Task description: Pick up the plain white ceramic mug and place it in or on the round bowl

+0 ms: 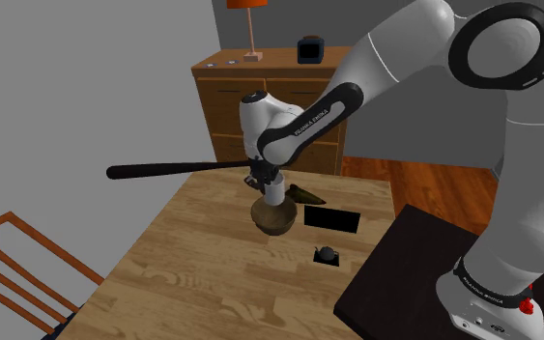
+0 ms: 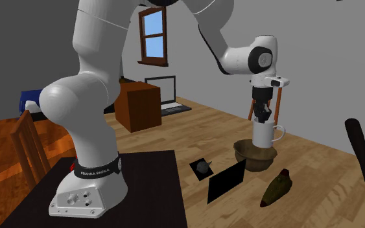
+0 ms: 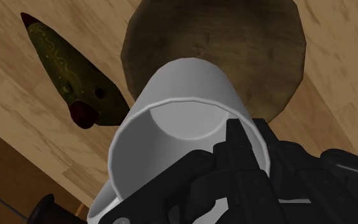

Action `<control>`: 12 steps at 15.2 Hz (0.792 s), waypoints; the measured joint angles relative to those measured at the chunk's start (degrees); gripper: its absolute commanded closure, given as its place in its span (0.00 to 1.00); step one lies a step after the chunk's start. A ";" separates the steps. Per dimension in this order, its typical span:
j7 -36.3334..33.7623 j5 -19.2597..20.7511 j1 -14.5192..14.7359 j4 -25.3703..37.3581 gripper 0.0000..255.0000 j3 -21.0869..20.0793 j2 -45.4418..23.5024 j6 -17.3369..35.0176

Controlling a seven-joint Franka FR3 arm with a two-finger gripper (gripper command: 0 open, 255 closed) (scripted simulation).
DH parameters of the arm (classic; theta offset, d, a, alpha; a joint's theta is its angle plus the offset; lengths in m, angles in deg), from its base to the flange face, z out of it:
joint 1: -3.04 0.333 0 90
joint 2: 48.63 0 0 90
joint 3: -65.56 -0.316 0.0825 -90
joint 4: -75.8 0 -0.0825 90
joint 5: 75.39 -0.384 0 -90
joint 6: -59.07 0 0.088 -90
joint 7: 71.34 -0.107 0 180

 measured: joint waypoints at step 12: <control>-1.59 2.16 0.86 -0.83 1.00 1.17 -2.75 3.25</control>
